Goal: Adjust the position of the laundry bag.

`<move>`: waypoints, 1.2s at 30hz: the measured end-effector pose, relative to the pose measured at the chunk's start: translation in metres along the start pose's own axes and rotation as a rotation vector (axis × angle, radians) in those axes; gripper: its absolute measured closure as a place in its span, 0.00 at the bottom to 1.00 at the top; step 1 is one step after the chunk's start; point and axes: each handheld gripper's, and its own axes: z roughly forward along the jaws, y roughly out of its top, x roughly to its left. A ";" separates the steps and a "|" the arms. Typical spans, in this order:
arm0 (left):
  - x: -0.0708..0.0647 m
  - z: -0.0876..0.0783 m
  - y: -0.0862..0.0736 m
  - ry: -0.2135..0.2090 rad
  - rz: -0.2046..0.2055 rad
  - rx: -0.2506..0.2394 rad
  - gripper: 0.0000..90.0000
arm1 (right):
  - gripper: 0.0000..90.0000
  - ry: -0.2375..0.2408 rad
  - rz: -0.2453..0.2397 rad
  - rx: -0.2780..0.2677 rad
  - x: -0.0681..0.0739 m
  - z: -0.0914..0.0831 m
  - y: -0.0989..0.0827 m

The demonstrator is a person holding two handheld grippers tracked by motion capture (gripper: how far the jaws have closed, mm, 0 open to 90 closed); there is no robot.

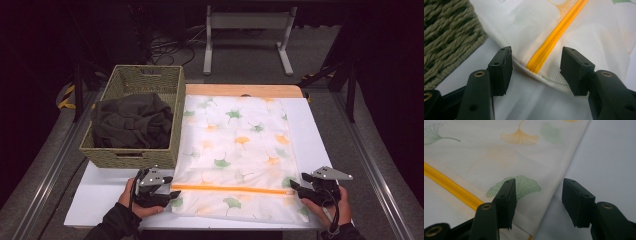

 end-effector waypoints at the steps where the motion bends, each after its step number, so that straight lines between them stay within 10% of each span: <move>1: 0.001 0.000 -0.001 0.005 -0.001 0.001 0.55 | 0.51 0.000 0.010 0.005 -0.001 0.002 -0.001; 5: 0.002 0.000 0.000 0.017 -0.017 -0.002 0.62 | 0.54 -0.008 0.000 0.016 0.000 0.002 0.000; 16: 0.005 0.004 0.006 0.015 0.009 0.003 0.91 | 0.99 0.018 0.012 0.038 0.001 0.001 0.004; 36: 0.010 0.024 0.026 0.063 0.033 -0.014 0.89 | 0.90 -0.060 0.041 -0.017 -0.033 0.020 0.024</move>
